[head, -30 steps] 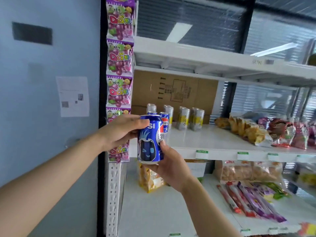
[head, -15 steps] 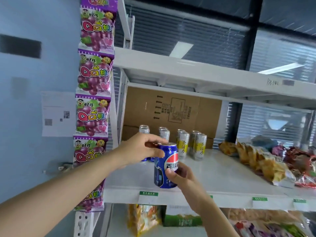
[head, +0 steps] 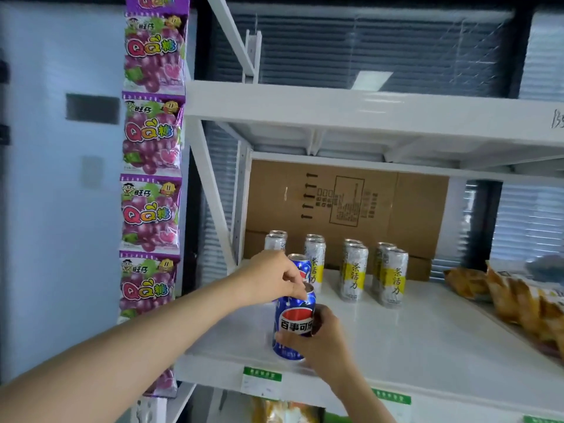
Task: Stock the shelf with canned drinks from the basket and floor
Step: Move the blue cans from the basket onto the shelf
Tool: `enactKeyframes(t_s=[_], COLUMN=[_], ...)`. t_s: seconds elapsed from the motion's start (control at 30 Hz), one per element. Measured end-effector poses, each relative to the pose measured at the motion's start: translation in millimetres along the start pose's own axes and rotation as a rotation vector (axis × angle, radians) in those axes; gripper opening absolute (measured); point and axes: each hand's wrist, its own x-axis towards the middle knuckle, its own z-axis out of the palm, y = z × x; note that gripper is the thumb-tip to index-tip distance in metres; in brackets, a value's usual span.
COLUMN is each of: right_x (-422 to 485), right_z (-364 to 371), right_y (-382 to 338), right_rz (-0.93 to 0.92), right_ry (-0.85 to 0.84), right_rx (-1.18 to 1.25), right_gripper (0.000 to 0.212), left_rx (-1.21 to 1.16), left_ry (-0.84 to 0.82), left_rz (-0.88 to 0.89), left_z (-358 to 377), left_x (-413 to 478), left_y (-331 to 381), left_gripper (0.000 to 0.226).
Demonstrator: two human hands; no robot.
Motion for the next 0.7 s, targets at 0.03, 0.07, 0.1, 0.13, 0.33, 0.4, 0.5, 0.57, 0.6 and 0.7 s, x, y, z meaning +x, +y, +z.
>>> enactKeyframes(t_s=[0.03,0.07,0.1,0.13,0.33,0.4,0.5,0.57,0.6,0.7], right_x=[3.1,6.7,11.0,16.2,37.0,41.8,49.2,53.4,55.3,58.3], right_z=[1.8,2.2,1.0,-1.1,14.4,30.3,49.3,61.0,65.5,74.5], right_y=[-0.2,-1.2,-1.9,-0.9,6.0,6.2,1.5,-0.8,-2.5,-8.2], right_rz=[-0.003,-0.005,-0.002,0.004,0.002,0.004,-0.014,-0.023,-0.023,-0.008], right_ry=[-0.013,-0.043,-0.081,-0.119,-0.152,-0.12,-0.05,0.004,0.029,0.071], right_rx=[-0.005,-0.018,-0.017,0.005,0.032,0.013,-0.062,-0.091,-0.104,-0.139], right_gripper=[0.075,0.069,0.064,0.061,0.056,0.057,0.052,0.055,0.056,0.051], left_rx=[0.019,0.042,0.069,0.099,0.256,0.28,0.279,0.287,0.291,0.295], left_ry=[-0.002,-0.01,-0.025,-0.048,-0.139,-0.141,-0.116,-0.111,-0.113,-0.119], left_rz=[-0.001,0.0,0.001,0.005,0.0,-0.013,-0.038,-0.045,-0.048,-0.046], left_z=[-0.8,-2.8,-5.6,-9.2,-27.5,-30.4,-33.4,-34.3,-34.3,-34.5], left_x=[1.5,3.2,5.0,7.3,22.7,29.3,38.4,46.0,49.5,59.8], left_y=[-2.0,-4.2,-6.4,-8.2,-25.6,-36.2,-52.8,-60.5,-63.3,-71.0], left_gripper=[0.017,0.016,0.017,0.017,0.018,0.019,0.022,0.023,0.023,0.022])
